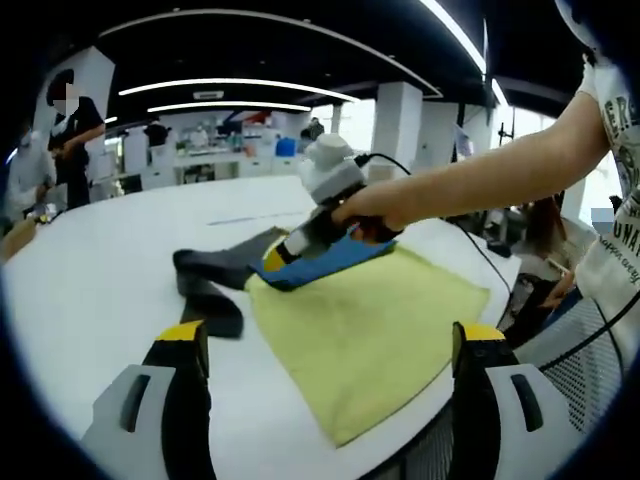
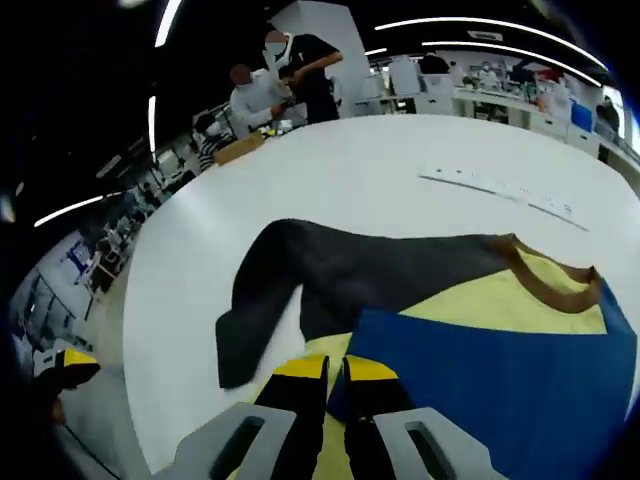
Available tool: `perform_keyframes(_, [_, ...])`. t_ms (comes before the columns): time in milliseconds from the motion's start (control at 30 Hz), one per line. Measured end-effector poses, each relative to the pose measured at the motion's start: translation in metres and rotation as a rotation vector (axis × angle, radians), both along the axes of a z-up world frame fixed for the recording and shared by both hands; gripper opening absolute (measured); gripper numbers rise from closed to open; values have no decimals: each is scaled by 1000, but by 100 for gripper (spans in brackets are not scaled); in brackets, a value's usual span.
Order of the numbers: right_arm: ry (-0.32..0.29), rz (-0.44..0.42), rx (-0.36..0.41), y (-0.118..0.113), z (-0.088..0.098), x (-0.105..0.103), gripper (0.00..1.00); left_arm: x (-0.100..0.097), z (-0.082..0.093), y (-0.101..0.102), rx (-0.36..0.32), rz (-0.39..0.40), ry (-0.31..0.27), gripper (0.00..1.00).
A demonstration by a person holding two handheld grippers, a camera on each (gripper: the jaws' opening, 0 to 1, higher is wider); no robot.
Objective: Fold the garment on the visible template until the final outline fits inside the template.
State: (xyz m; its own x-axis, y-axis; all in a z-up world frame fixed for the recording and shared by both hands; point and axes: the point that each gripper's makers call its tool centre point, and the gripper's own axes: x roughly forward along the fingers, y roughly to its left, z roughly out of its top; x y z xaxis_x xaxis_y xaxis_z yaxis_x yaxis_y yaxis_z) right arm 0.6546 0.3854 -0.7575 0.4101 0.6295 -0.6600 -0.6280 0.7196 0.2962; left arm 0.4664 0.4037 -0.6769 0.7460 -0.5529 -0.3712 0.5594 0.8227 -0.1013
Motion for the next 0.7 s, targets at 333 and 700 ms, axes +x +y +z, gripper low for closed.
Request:
perform_keyframes(333, [-45,-29,8,-36,15,17,28,0,5,1,11,-8,-19,99])
perform_keyframes(700, [-93,-66,-5,-90,31,25,45,4,9,-2,20,-28,-26,99])
